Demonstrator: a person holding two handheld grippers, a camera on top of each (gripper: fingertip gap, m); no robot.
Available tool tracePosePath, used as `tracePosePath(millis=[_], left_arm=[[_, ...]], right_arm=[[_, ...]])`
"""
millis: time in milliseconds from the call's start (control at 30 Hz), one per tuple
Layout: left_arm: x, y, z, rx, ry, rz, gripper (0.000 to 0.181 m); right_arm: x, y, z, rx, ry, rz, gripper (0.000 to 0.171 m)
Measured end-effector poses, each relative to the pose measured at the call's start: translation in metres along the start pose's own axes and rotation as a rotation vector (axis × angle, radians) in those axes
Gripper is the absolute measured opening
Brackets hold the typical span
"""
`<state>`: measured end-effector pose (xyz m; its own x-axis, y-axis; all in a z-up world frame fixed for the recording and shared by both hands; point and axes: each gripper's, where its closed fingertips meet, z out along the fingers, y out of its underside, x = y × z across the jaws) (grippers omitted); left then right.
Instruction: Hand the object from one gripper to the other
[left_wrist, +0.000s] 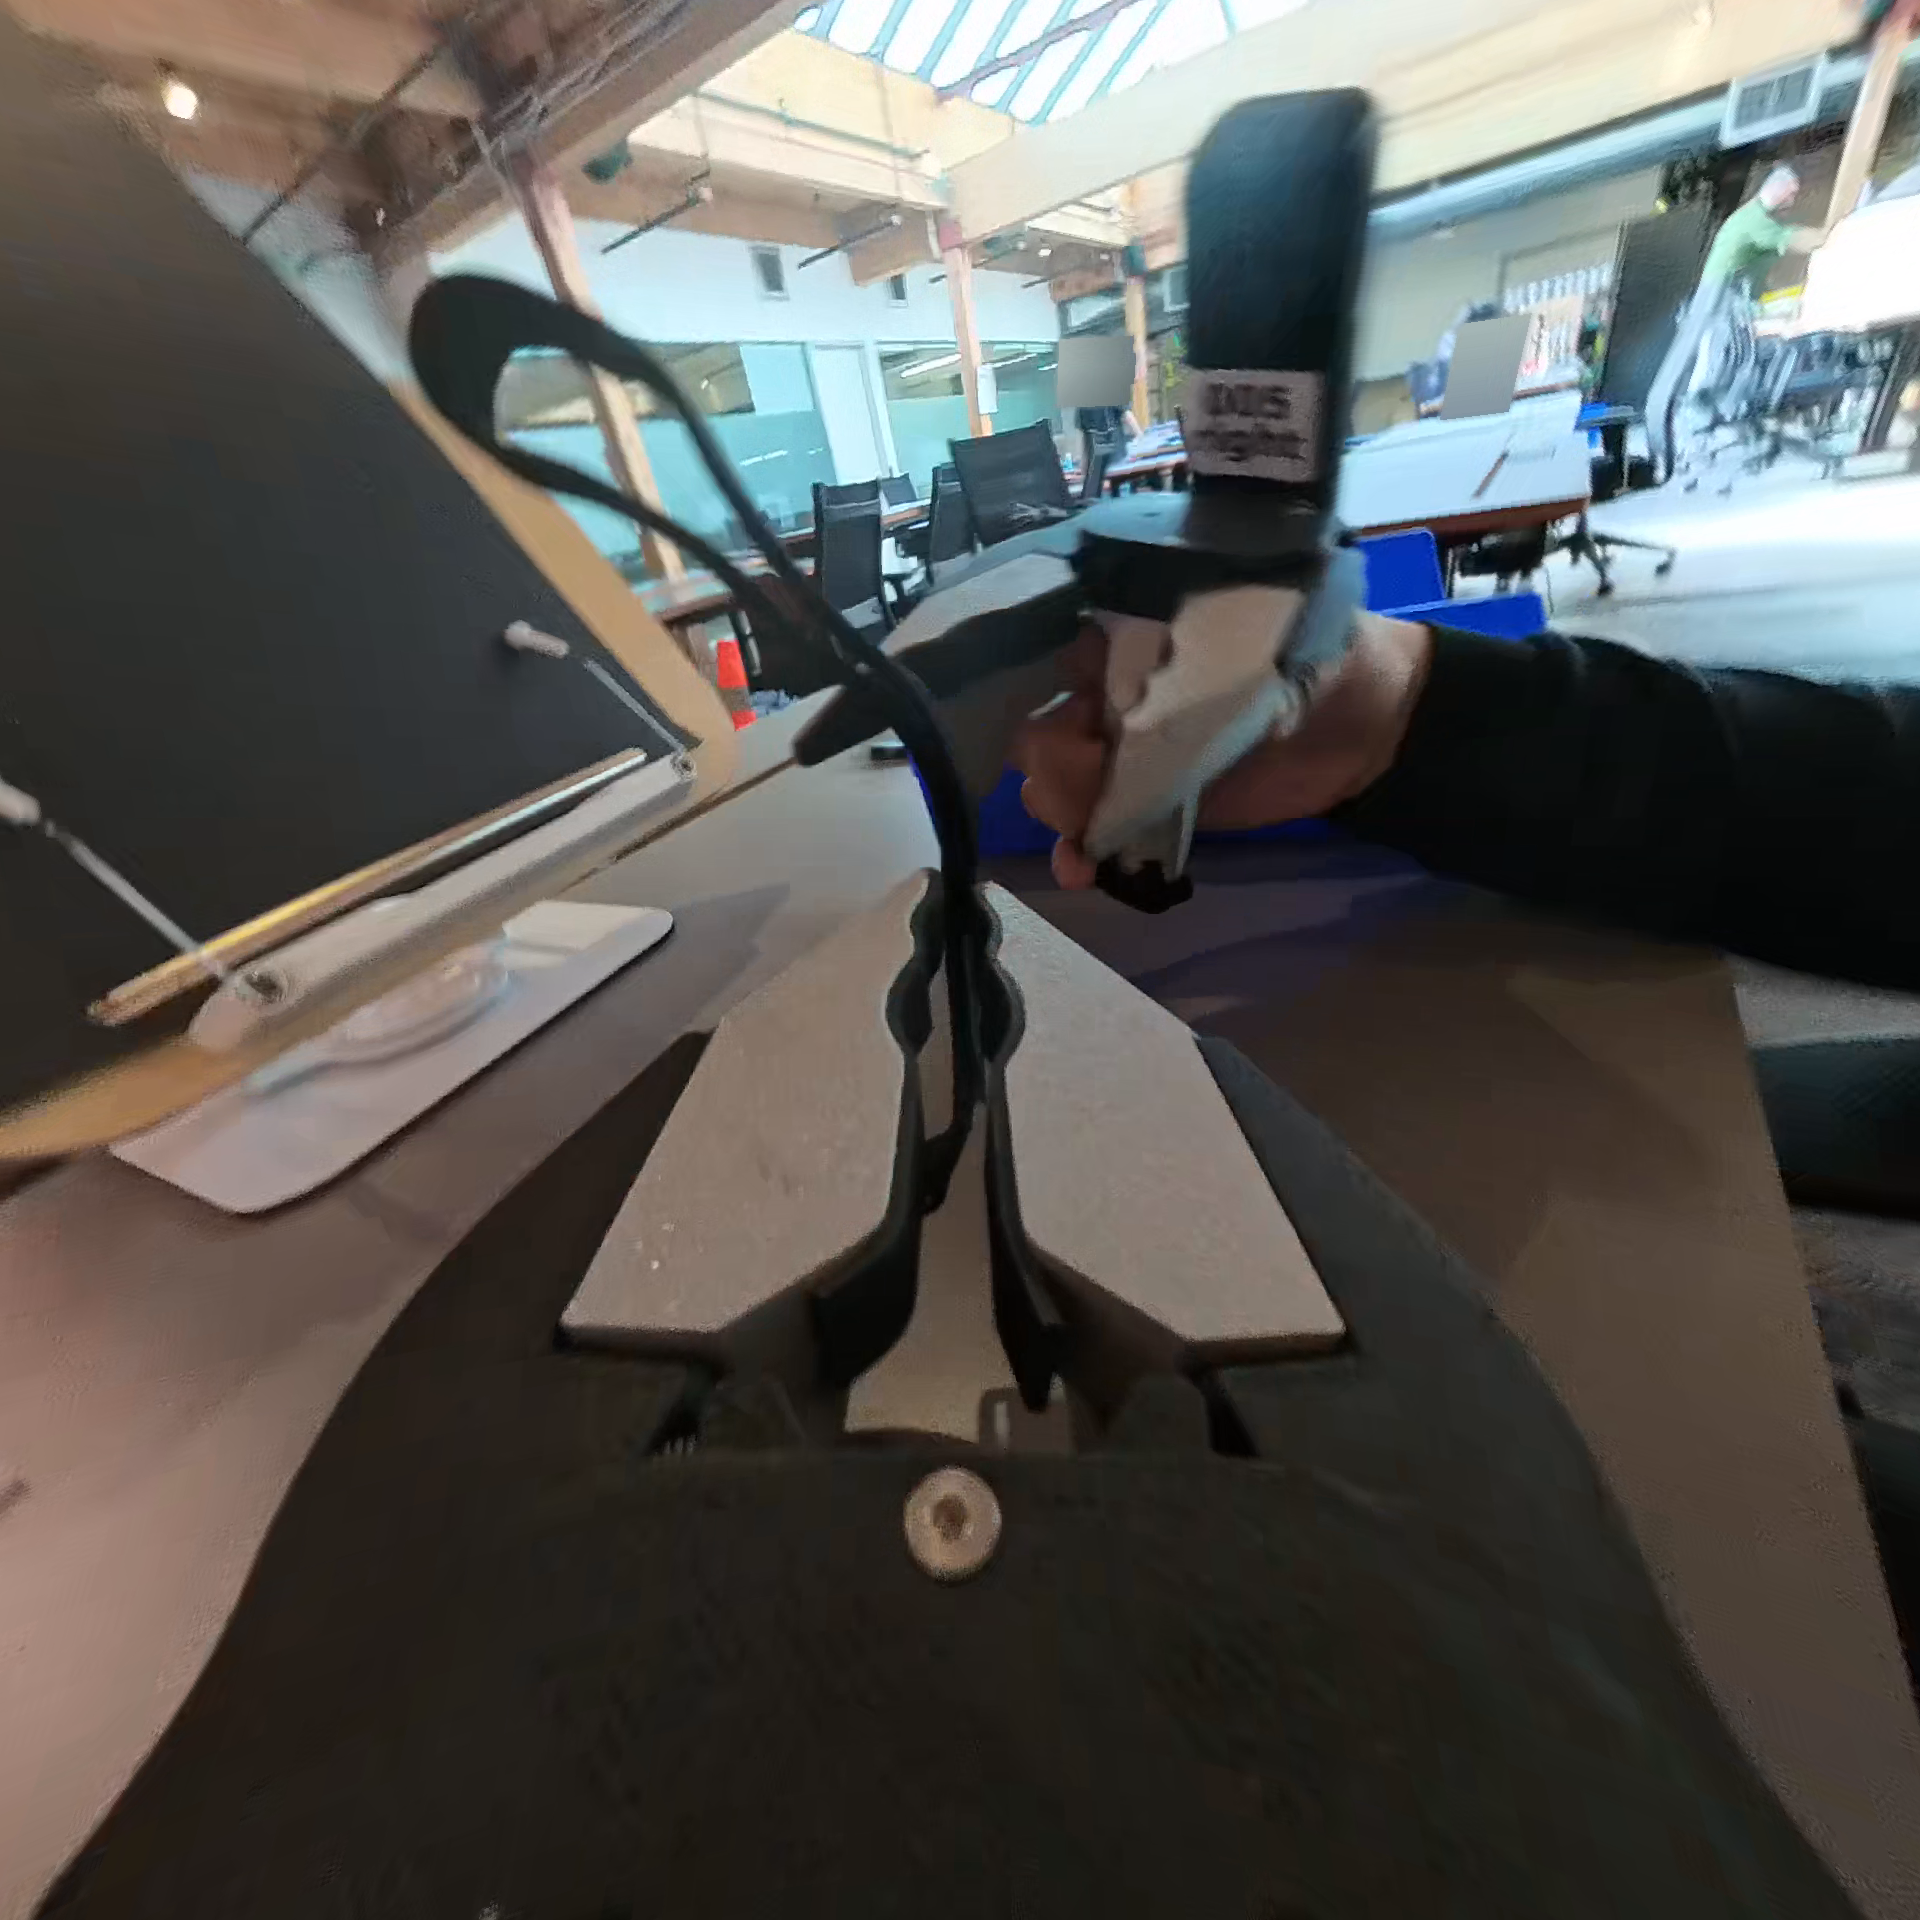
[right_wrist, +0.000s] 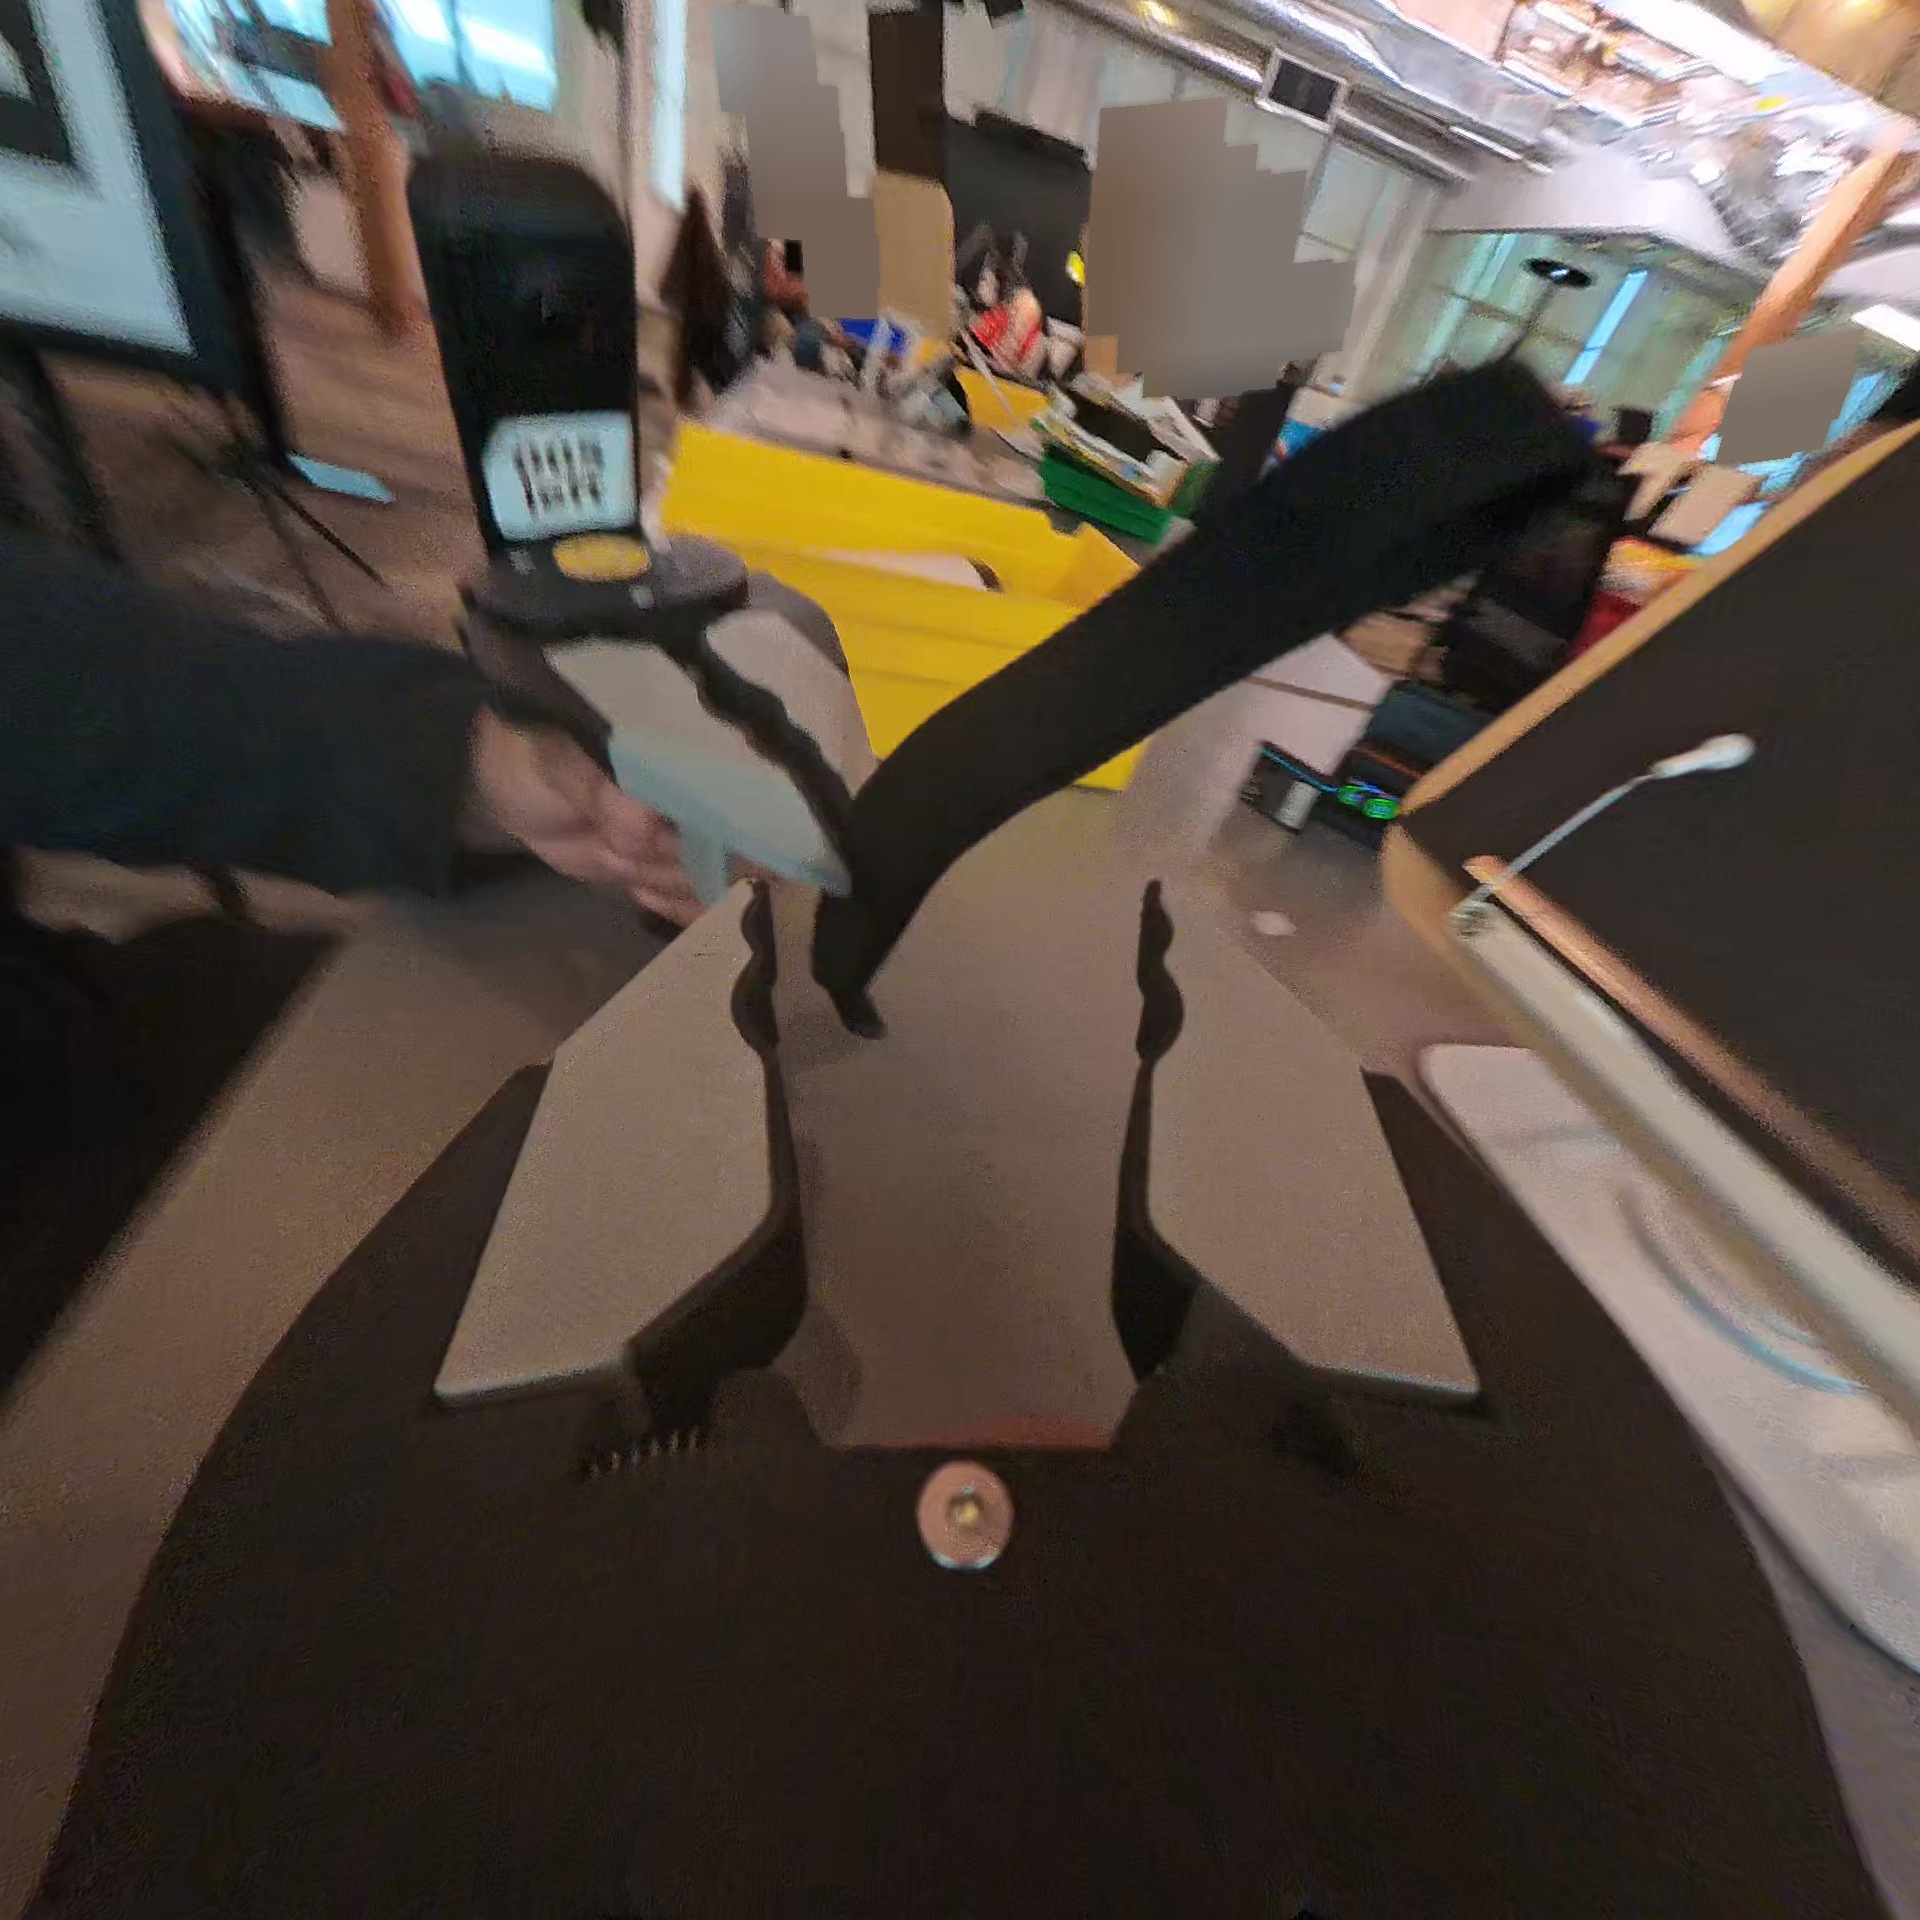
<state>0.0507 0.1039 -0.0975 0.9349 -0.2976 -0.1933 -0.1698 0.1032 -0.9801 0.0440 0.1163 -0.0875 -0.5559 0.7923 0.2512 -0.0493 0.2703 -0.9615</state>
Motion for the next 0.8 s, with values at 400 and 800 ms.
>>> tracePosePath(millis=[400,800], left_arm=[[-0.021,0.000,-0.005,0.041,-0.103,-0.118,0.011],[-0.011,-0.014,-0.014,0.183,0.365,-0.923,0.025]], right_arm=[[0.013,-0.023,-0.006,0.115,0.099,-0.119,0.001],[0.025,0.027,0.013,-0.363,0.402,-1.102,0.002]])
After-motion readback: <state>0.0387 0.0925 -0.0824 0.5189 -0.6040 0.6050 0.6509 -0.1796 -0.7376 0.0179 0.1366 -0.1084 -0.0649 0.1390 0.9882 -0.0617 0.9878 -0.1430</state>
